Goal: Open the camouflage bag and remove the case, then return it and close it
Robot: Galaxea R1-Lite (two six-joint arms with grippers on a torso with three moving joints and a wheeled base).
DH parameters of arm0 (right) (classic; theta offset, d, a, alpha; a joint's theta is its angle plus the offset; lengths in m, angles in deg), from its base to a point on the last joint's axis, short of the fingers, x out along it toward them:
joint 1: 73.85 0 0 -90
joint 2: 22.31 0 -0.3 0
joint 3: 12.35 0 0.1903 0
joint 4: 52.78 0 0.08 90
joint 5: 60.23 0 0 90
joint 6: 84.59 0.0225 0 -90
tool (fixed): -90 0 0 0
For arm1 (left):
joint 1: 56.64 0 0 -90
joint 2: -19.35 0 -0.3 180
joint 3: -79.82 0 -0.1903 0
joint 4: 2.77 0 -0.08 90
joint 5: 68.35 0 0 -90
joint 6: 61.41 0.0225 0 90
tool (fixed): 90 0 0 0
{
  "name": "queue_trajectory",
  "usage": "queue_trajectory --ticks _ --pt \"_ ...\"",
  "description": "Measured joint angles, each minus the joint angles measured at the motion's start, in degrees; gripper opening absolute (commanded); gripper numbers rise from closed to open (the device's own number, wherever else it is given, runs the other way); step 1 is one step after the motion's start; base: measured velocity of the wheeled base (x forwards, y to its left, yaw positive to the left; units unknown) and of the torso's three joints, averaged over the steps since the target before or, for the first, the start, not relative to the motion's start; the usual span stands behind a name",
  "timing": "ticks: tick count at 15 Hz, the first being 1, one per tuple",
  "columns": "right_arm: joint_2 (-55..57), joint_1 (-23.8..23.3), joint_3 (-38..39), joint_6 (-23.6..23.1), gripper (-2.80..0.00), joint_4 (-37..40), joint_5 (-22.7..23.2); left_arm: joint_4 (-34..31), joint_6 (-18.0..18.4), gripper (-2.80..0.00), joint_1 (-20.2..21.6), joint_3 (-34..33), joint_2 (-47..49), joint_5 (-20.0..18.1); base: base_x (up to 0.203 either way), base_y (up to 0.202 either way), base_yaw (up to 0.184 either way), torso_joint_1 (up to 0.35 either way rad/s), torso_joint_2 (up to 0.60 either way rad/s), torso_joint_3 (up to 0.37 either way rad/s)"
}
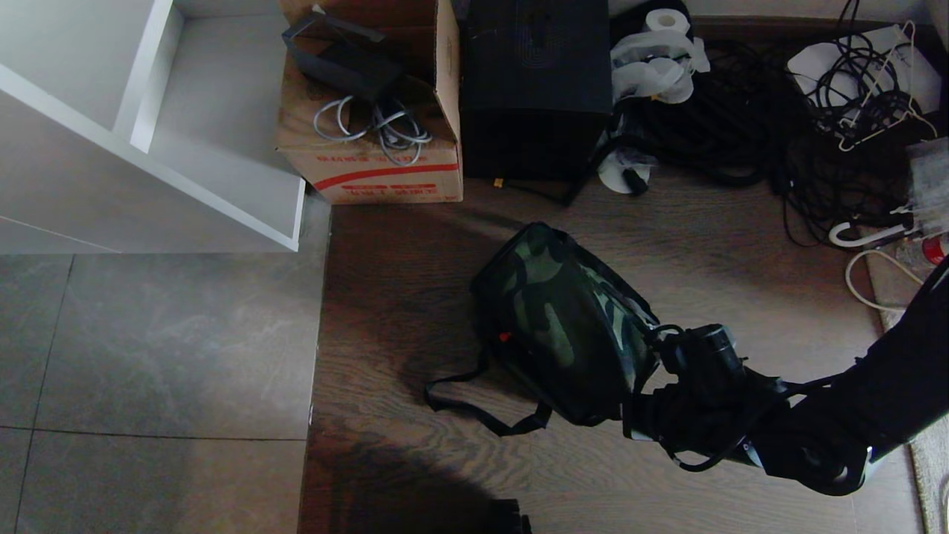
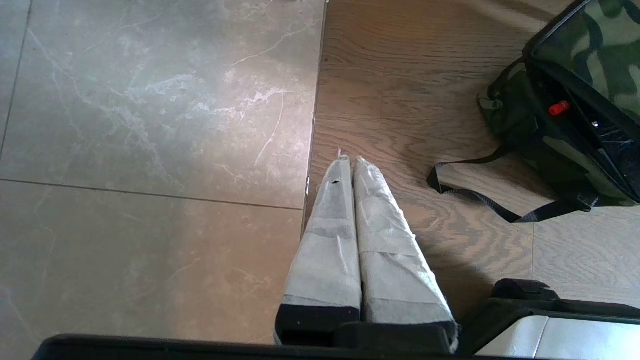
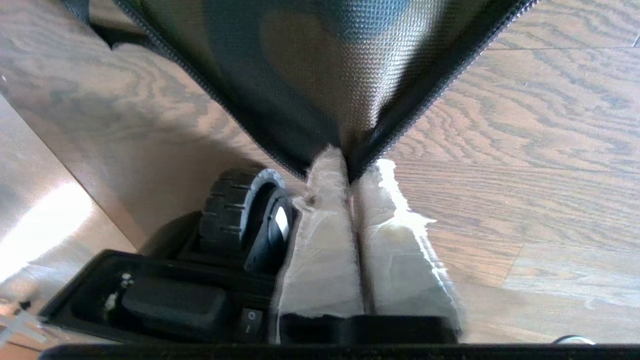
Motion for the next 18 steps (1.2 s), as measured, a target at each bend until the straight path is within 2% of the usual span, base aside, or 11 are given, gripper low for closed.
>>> queue_trajectory --ticks 5,10,11,15,18 --pt "-1.4 1.0 1.8 0.0 0.0 -0.1 1.8 0.0 0.0 -2.8 0.0 0.0 0.0 0.0 0.0 0.0 0.0 0.0 0.0 0.0" --pt "-10.0 1.0 6.9 -0.2 0.0 0.5 6.5 0.0 0.0 -2.8 0.0 0.0 0.0 0.0 0.0 0.0 0.0 0.0 0.0 0.0" --pt "-12.5 1.0 8.1 0.0 -2.8 0.9 6.8 0.0 0.0 -2.8 0.0 0.0 0.0 0.0 0.0 0.0 0.0 0.0 0.0 0.0" --pt "-27.4 0.4 13.4 0.1 -2.8 4.9 6.1 0.0 0.0 -2.8 0.0 0.0 0.0 0.0 0.0 0.0 0.0 0.0 0.0 0.0" --pt "-42.8 -1.1 15.5 -1.4 -2.8 14.6 2.2 0.0 0.0 -2.8 0.0 0.0 0.0 0.0 0.0 0.0 0.0 0.0 0.0 0.0"
